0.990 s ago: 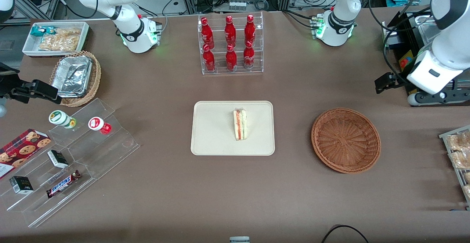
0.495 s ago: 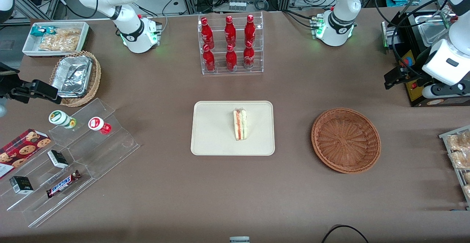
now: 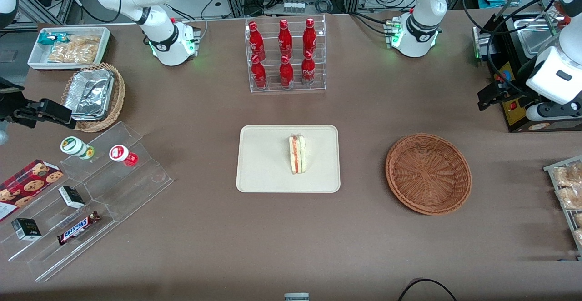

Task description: Place sandwich from basket to tray

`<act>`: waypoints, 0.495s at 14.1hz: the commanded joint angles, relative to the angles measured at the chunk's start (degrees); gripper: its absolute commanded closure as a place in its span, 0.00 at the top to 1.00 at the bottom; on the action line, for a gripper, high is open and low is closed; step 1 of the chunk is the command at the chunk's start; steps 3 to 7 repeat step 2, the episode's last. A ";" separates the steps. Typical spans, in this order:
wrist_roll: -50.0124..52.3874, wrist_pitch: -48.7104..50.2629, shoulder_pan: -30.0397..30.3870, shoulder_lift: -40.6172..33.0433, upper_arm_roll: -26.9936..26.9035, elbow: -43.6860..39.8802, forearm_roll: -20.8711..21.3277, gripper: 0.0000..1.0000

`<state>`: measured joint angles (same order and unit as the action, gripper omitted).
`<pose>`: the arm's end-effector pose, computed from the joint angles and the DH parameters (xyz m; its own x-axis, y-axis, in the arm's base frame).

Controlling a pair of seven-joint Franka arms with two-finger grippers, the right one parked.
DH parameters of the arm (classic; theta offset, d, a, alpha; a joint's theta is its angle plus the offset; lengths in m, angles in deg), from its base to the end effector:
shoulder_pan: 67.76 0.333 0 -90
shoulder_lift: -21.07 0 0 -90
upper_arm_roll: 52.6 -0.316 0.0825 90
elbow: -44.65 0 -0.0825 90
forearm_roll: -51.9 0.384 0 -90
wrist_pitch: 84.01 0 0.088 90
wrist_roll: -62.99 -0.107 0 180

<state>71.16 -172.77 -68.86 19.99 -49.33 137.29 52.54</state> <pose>0.5438 -0.0406 0.6113 0.9967 0.0667 -0.0466 0.0658 -0.9976 -0.0191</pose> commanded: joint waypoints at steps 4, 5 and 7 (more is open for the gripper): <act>-0.61 0.61 0.66 0.20 0.42 -1.15 -0.55 1.00; -0.61 0.61 0.66 0.20 0.42 -1.15 -0.55 1.00; -0.61 0.61 0.66 0.20 0.42 -1.15 -0.55 1.00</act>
